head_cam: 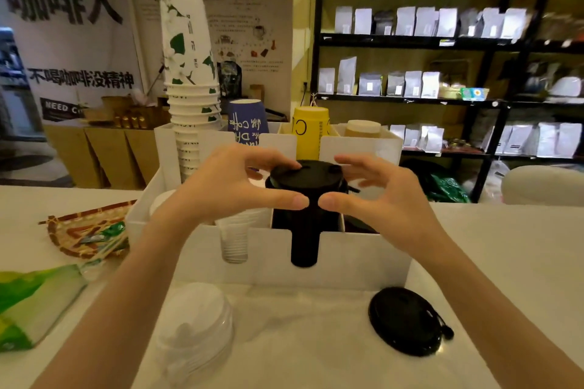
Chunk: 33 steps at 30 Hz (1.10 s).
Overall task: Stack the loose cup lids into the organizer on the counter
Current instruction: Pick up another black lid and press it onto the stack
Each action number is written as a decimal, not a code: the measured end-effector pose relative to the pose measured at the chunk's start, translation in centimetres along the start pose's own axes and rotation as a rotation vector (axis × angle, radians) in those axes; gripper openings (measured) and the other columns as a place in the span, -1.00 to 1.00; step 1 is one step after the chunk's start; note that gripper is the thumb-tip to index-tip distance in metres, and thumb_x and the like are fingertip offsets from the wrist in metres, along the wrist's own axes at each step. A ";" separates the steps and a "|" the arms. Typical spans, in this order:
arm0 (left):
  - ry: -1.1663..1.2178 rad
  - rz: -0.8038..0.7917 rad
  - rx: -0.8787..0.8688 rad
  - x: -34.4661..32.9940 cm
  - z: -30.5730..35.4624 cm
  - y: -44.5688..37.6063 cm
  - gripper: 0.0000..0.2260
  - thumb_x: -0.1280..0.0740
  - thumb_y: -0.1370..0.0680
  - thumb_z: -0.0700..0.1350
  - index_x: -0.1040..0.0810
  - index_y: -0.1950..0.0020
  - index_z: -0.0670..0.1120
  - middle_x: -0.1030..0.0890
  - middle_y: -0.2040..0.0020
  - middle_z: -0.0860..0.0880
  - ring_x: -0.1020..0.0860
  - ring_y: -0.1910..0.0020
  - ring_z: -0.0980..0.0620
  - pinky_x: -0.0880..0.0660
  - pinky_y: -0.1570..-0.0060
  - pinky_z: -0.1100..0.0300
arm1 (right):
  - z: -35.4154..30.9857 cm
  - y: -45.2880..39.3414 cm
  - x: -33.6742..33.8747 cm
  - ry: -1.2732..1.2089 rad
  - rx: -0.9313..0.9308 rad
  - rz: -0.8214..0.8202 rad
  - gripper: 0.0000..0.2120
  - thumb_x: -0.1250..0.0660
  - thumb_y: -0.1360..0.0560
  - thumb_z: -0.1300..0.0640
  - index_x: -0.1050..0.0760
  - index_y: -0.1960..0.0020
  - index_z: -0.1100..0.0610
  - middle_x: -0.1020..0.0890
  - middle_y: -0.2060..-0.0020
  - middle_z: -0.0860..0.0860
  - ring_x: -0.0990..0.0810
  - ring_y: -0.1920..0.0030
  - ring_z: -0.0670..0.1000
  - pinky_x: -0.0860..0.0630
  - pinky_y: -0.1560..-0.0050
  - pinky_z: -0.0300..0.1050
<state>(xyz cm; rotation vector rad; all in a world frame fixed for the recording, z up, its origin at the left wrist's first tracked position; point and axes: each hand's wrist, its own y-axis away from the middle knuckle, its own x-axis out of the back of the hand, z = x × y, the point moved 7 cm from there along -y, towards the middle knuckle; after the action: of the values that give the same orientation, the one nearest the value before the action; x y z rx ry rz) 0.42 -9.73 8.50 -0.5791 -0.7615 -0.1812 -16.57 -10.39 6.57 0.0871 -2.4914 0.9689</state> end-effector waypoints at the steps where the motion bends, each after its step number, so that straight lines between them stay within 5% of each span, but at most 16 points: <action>1: 0.030 0.046 -0.018 0.1 0.1 -0.4 -0.58 -0.41 -0.17 0.27 -0.54 0.01 0.25 -0.61 0.09 0.31 -0.51 0.02 0.33 -0.43 0.03 0.32 | 0.1 -0.4 0.5 -0.013 0.008 0.042 -0.35 -0.38 -0.10 -0.30 -0.48 -0.13 -0.07 -0.55 0.08 -0.32 -0.50 0.00 -0.35 -0.38 0.05 -0.53; 5: 0.086 0.288 -0.043 -0.3 -0.8 -1.6 -0.54 -0.41 -0.19 0.22 -0.55 -0.04 0.13 -0.60 -0.04 0.15 -0.52 -0.06 0.19 -0.50 -0.05 0.10 | 1.5 -1.0 0.7 -0.043 -0.013 0.149 -0.48 -0.35 -0.18 -0.24 -0.51 -0.07 -0.03 -0.60 0.03 -0.21 -0.52 -0.05 -0.24 -0.42 -0.02 -0.37; 7: 0.088 0.370 -0.030 -1.1 -1.5 -2.0 -0.54 -0.41 -0.21 0.20 -0.55 -0.05 0.08 -0.59 -0.08 0.10 -0.50 -0.06 0.20 -0.48 -0.02 0.25 | 2.8 -1.2 -0.2 -0.040 -0.052 0.130 -0.47 -0.30 -0.25 -0.23 -0.49 -0.14 0.00 -0.59 -0.07 -0.10 -0.50 -0.12 -0.16 -0.40 -0.10 -0.26; 10: 0.005 0.414 -0.001 -2.5 -2.7 -2.5 -0.56 -0.44 -0.26 0.15 -0.55 -0.08 0.04 -0.59 -0.07 0.08 -0.47 -0.01 0.20 -0.34 0.10 0.50 | 4.6 -1.5 -1.5 -0.014 -0.086 0.058 -0.51 -0.25 -0.37 -0.16 -0.41 -0.25 -0.02 -0.52 -0.18 -0.07 -0.43 -0.20 -0.12 -0.29 -0.10 -0.42; 13: -0.075 0.404 0.013 -3.2 -3.7 -2.9 -0.55 -0.43 -0.27 0.15 -0.53 -0.10 0.03 -0.59 -0.09 0.05 -0.45 -0.04 0.16 -0.30 0.08 0.43 | 5.9 -1.7 -2.1 0.006 -0.106 0.021 -0.60 -0.27 -0.45 -0.05 -0.36 -0.27 -0.06 -0.49 -0.18 -0.11 -0.39 -0.19 -0.19 -0.28 -0.11 -0.46; 19: -0.129 0.368 0.022 -3.8 -4.7 -3.3 -0.54 -0.44 -0.26 0.16 -0.53 -0.10 0.02 -0.60 -0.08 0.03 -0.43 -0.03 0.17 -0.35 0.01 0.24 | 6.8 -1.6 -2.9 0.044 -0.118 -0.003 -0.56 -0.27 -0.47 0.00 -0.32 -0.32 0.02 -0.46 -0.26 -0.01 -0.37 -0.26 -0.07 -0.32 -0.29 -0.07; 33: 0.041 0.163 0.096 -4.3 -6.7 -3.9 -0.55 -0.43 -0.30 0.08 -0.48 -0.17 0.10 -0.50 -0.11 0.13 -0.44 -0.15 0.11 -0.39 -0.15 0.19 | 6.5 -1.2 -3.0 0.244 -0.077 0.090 -0.58 -0.28 -0.43 -0.11 -0.43 -0.22 0.07 -0.55 -0.14 0.02 -0.44 -0.17 -0.03 -0.40 -0.15 -0.08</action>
<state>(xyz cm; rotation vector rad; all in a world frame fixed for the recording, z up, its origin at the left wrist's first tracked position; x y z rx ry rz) -0.03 -16.89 3.33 -0.5424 -0.6761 -0.0061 -16.27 -15.83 1.79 -0.1601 -2.3201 0.8619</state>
